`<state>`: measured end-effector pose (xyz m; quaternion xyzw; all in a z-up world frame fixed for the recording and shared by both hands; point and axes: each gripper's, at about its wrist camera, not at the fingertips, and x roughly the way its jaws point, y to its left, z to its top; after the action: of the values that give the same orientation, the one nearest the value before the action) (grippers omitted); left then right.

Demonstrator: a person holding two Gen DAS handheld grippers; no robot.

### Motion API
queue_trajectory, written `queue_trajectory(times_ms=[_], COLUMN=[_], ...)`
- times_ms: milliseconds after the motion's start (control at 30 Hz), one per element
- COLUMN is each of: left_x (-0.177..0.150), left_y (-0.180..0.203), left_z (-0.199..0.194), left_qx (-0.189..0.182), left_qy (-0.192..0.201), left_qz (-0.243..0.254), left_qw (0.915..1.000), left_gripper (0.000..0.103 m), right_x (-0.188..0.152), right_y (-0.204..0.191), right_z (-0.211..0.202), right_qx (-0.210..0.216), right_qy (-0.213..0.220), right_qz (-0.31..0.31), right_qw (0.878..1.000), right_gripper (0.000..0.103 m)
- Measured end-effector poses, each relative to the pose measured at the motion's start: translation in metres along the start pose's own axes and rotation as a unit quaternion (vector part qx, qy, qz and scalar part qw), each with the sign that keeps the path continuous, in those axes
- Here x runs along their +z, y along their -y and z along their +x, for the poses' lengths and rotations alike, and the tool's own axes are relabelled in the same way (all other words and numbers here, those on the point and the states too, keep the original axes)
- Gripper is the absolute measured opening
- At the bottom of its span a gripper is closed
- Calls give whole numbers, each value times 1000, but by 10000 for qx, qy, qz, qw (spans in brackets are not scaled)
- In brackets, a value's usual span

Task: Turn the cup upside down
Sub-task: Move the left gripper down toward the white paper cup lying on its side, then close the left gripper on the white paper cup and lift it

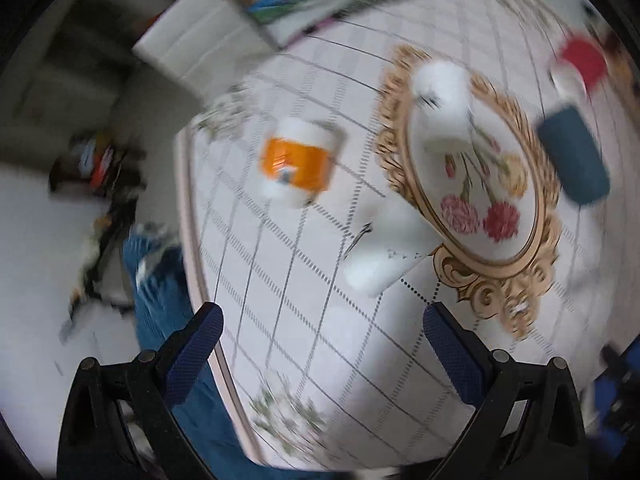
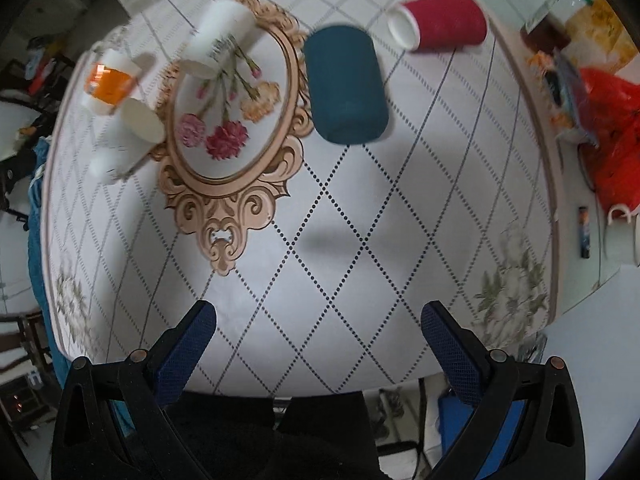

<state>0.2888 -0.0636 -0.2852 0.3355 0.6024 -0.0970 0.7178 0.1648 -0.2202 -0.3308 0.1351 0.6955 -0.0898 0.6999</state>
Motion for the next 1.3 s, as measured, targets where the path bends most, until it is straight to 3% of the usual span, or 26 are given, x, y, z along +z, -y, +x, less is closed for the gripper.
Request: queue_trajectory(times_ms=[200, 400, 433, 467, 533, 667, 733, 800, 1033, 1300], left_x=[26, 40, 42, 43, 47, 52, 53, 58, 62, 70], left_y=[27, 37, 37, 38, 38, 40, 40, 40, 33, 15], left_z=[49, 78, 81, 83, 90, 98, 102, 109, 115, 120], left_qx=[6, -185, -215, -248, -317, -462, -542, -611, -768, -1185], left_qy=[-254, -371, -371, -364, -349, -369, -362, -399, -315, -529], left_qz=[1080, 1446, 1477, 1505, 1577, 1711, 1751, 1761, 1636, 919], left_qw=[9938, 9886, 9881, 9876, 9864, 9835, 9824, 9817, 9830, 9873], left_gripper=[102, 102, 102, 102, 91, 79, 68, 63, 62, 61], right_x=[20, 33, 34, 36, 40, 45, 49, 54, 63, 69], right_y=[0, -2, -3, -4, -5, -8, -11, -13, -19, -25], right_z=[33, 47, 48, 49, 49, 49, 50, 49, 42, 37], right_qx=[-132, -223, -487, -494, -511, -546, -554, -568, -615, -667], right_qy=[-357, -510, -668, -680, -704, -739, -741, -750, -734, -716], right_qz=[267, 450, 722, 740, 765, 827, 843, 861, 924, 1022], right_qw=[9989, 9974, 9940, 9937, 9933, 9923, 9921, 9918, 9911, 9899], right_gripper=[103, 103, 103, 103, 103, 103, 103, 103, 103, 103])
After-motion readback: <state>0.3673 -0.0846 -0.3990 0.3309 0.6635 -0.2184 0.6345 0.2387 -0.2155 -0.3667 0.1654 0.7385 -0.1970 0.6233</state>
